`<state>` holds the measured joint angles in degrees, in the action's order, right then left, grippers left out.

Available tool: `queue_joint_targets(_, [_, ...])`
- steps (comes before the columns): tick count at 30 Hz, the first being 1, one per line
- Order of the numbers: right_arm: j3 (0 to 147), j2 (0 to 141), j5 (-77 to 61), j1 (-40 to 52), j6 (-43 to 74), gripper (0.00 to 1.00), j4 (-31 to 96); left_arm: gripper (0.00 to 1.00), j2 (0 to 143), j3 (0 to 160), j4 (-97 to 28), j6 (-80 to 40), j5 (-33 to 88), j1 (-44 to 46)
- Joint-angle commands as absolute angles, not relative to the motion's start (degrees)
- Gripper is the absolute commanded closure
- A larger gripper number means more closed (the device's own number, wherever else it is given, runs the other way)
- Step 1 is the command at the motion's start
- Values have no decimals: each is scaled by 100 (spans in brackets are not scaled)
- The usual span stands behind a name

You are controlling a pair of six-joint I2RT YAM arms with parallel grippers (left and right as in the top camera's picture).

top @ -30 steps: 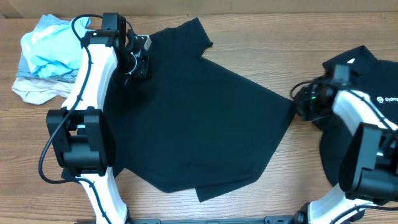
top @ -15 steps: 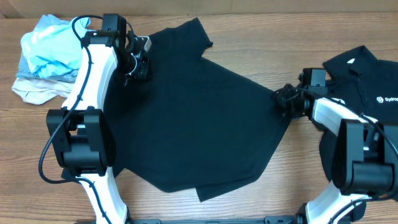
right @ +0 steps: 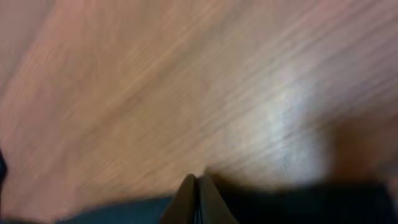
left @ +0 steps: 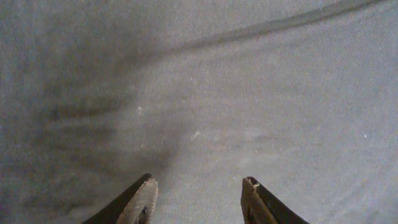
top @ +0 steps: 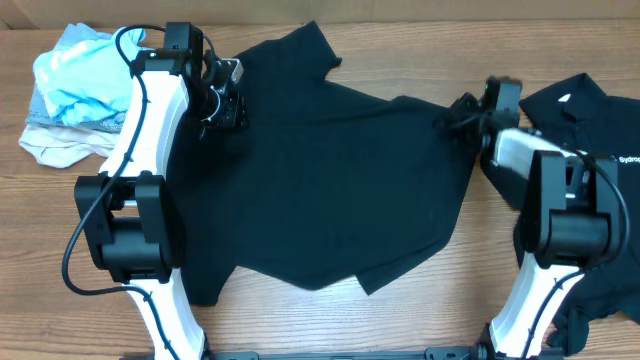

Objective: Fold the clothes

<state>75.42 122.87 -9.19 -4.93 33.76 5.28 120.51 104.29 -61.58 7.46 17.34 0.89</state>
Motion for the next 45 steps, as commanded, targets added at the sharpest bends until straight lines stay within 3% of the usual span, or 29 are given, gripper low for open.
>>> queue_joint_targets(1, [8624,12272,-1229,-545,3000,82,1457,50,12009,10488,-6187,703,1717,89])
queue_joint_targets(3, [9100,12208,-1409,-545,2502,67,2268,47,12009,10488,-6195,703,1717,89])
queue_joint_targets(10, [9885,12088,-729,-550,2226,34,4615,44,12009,10488,-6189,705,1717,82])
queue_joint_targets(14, [9616,12125,233,-550,2104,34,4831,43,12009,10488,-6184,705,1717,82])
queue_joint_targets(20, [8989,12283,602,-554,1487,30,4178,42,12009,10488,-6189,709,1715,82])
queue_joint_targets(28, [8630,12368,432,-556,1450,40,3767,42,12009,10488,-6215,707,1717,82])
queue_joint_targets(32, [8383,12374,95,-556,1452,51,3601,42,12009,10488,-6217,705,1717,82])
queue_joint_targets(34, [8197,12374,-16,-556,1455,63,3411,42,12009,10488,-6215,705,1717,82])
queue_joint_targets(37, [8123,12372,43,-561,1450,96,3234,41,12009,10488,-6215,705,1717,82])
queue_joint_targets(42, [9078,12237,659,-788,1446,96,3085,39,12009,10488,-6206,707,1715,80])
queue_joint_targets(45, [10027,12237,176,-1050,1100,96,2727,38,12009,10488,-6167,705,1717,80])
